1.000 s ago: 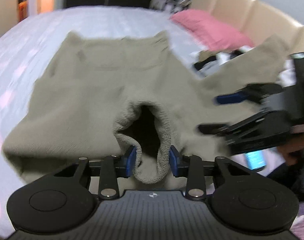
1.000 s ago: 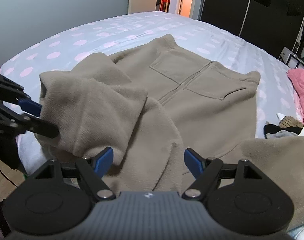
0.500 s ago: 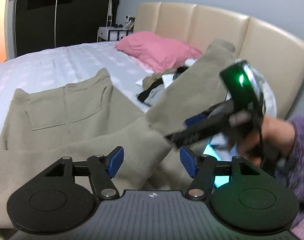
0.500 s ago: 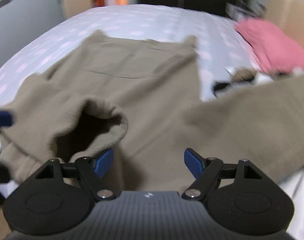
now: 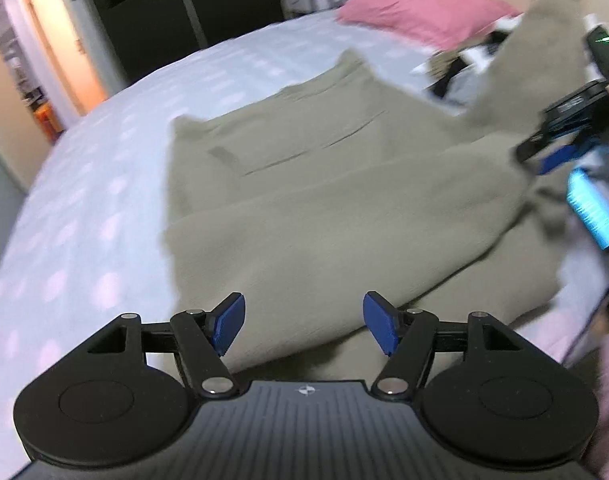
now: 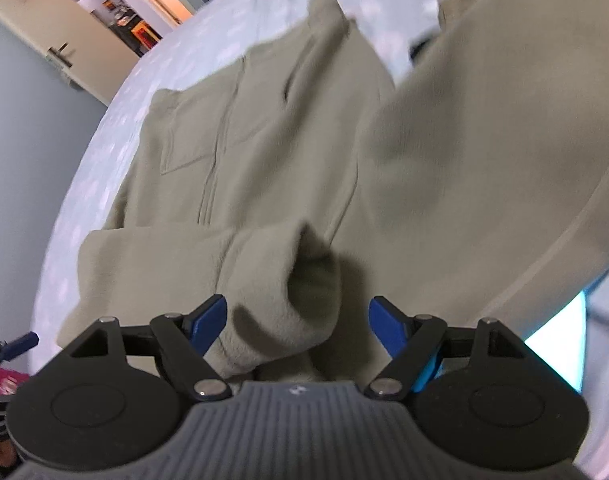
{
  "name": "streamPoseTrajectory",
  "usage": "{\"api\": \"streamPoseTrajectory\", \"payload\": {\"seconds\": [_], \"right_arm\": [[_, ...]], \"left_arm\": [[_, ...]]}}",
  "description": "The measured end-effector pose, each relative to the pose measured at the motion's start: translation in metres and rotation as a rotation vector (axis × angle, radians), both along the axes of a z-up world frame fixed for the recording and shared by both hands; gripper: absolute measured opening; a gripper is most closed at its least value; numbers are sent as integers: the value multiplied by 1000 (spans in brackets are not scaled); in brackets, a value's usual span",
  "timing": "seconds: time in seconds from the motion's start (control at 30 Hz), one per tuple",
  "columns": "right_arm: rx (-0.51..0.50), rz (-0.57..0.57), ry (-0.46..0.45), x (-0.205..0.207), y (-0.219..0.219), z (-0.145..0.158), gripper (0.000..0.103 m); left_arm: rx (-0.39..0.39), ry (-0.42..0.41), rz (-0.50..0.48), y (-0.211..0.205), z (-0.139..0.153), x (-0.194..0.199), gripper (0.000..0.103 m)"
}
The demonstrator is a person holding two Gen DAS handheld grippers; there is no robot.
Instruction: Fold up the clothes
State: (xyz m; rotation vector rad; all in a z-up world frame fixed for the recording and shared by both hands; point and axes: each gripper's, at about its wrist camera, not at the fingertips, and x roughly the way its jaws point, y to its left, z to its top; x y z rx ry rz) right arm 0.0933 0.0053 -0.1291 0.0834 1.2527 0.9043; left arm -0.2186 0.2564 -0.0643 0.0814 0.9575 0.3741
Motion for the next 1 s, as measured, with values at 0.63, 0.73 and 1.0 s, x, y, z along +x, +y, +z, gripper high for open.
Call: {"api": "streamPoseTrajectory", "payload": {"seconds": [0.63,0.73,1.0], "right_arm": [[163,-66,67,-7,9,-3,22],[279,-9,35,-13,8,22,18],[490,-38,-113,-1,-13,83,16]], "left_arm": [[5,234,284,97,-71,-5,15],[45,219,302,93,-62,-10,6],[62,209,355,81,-48,-28,5]]}}
